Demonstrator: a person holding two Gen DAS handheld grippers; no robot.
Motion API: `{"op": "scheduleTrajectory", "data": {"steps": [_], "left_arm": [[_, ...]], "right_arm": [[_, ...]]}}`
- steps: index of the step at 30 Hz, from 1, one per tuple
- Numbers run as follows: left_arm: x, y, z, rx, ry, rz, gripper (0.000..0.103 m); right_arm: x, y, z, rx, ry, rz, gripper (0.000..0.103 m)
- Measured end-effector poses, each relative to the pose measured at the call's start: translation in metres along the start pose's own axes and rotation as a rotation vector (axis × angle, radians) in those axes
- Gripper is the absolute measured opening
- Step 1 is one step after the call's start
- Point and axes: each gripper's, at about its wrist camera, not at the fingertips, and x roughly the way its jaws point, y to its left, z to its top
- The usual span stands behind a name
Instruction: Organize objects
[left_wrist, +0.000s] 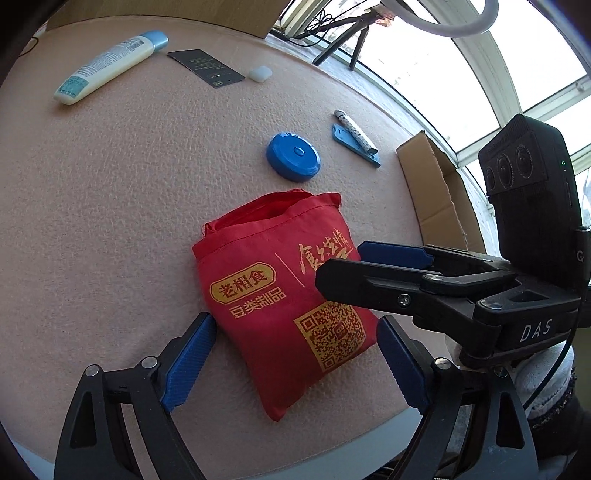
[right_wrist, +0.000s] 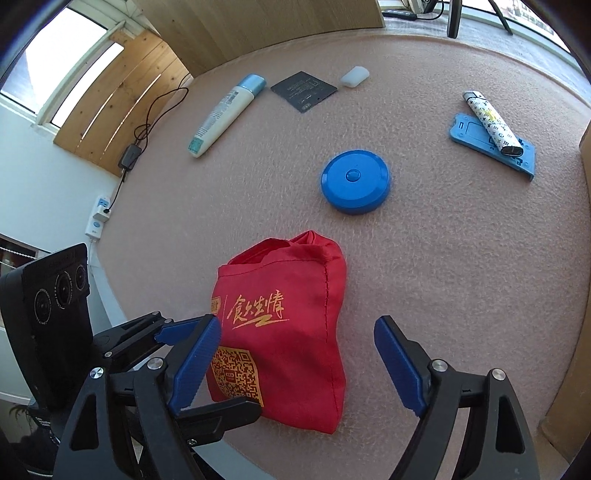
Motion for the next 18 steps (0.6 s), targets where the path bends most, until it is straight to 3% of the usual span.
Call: {"op": "scheduleTrajectory", "data": {"steps": [9, 14, 18], "left_arm": [[0.003, -0.001, 0.003, -0.018, -0.011, -0.005, 0.089], [0.006, -0.005, 0.009, -0.001, -0.017, 0.009, 0.076], [0.009, -0.012, 0.012, 0.025, -0.013, 0.01, 0.071]], "right_arm": [[0.003, -0.006, 0.004, 0.007, 0.0, -0.01, 0.082], [0.004, -0.01, 0.004, 0.017, 0.004, 0.012, 0.081], [0.001, -0.016, 0.003, 0.038, -0.003, 0.035, 0.07]]}}
